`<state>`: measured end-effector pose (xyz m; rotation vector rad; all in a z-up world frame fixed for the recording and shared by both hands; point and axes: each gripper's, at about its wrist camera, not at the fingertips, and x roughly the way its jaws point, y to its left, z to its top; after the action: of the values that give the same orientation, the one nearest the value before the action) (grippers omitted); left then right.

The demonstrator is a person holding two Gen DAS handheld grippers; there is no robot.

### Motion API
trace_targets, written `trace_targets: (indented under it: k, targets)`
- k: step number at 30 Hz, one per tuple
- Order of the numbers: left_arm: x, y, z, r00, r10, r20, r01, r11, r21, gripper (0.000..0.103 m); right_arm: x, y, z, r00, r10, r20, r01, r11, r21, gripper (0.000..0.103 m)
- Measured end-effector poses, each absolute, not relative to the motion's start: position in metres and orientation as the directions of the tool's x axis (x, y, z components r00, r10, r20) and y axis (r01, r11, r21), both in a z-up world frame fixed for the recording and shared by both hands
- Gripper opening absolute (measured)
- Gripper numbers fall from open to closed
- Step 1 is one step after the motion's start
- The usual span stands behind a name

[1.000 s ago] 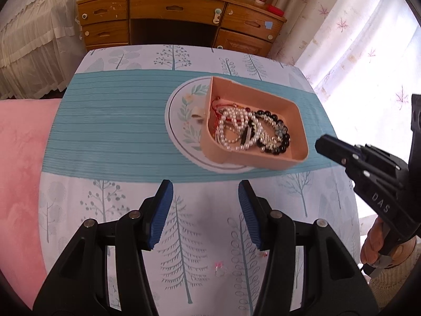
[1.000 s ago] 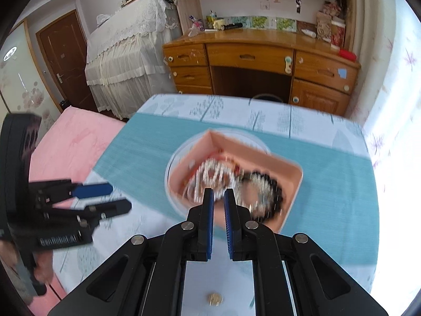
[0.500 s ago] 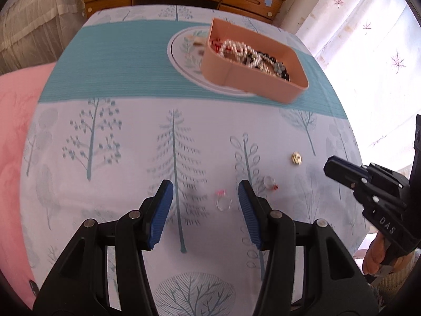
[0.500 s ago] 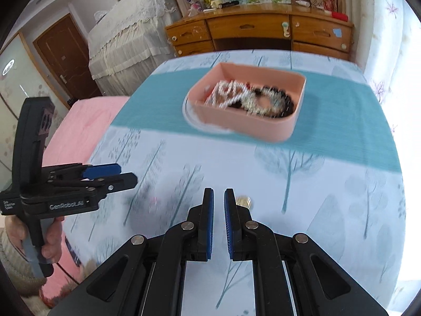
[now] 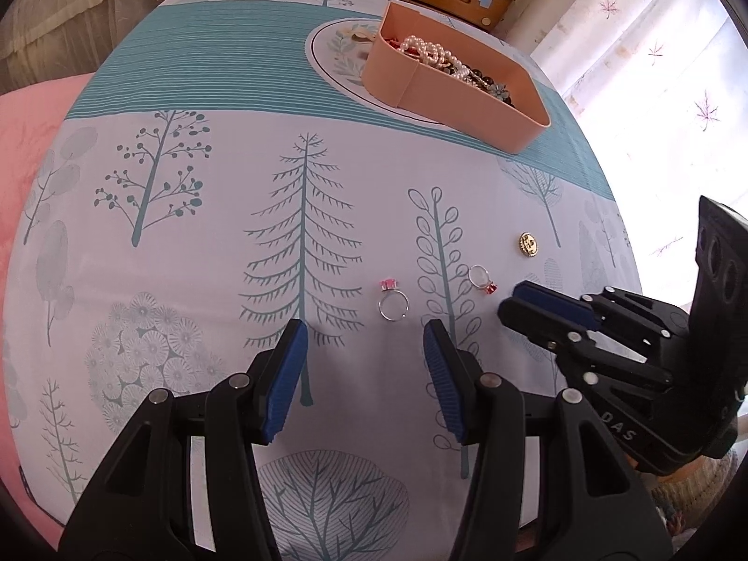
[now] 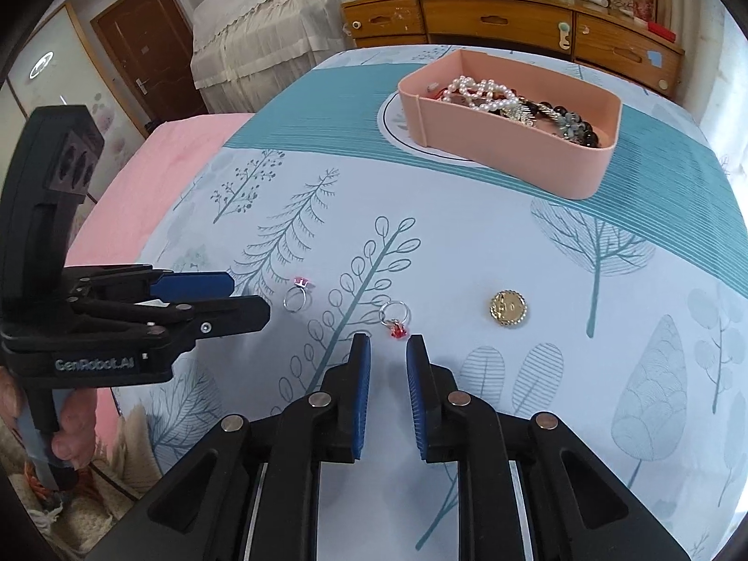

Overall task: Organize jewelry
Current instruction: 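Grasp the pink-stone ring with the left tool while the right tool grasps the red-stone ring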

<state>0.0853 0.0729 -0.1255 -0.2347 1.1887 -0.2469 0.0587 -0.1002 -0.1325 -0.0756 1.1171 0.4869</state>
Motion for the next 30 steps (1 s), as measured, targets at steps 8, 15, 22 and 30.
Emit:
trace_targets:
  k: [8, 15, 22, 30]
  targets:
    - [0.089, 0.068, -0.129, 0.345, -0.308, -0.887, 0.072, 0.951, -0.302, 0.049, 0.066, -0.085, -0.142, 0.377, 0.294, -0.878, -0.467, 0.879, 0.094, 0.016]
    - [0.092, 0.061, -0.130, 0.354, -0.297, -0.887, 0.059, 0.953, -0.296, 0.048, 0.062, -0.082, -0.144, 0.422, 0.280, -0.862, -0.491, 0.870, 0.042, 0.014]
    - [0.098, 0.044, -0.134, 0.367, -0.246, -0.897, 0.051, 0.968, -0.244, 0.029, 0.053, -0.091, -0.142, 0.446, 0.301, -0.843, -0.476, 0.877, 0.061, 0.011]
    - [0.108, 0.030, -0.135, 0.375, -0.183, -0.909, 0.048, 0.983, -0.178, 0.025, 0.045, -0.106, -0.137, 0.466, 0.358, -0.809, -0.460, 0.879, 0.124, 0.011]
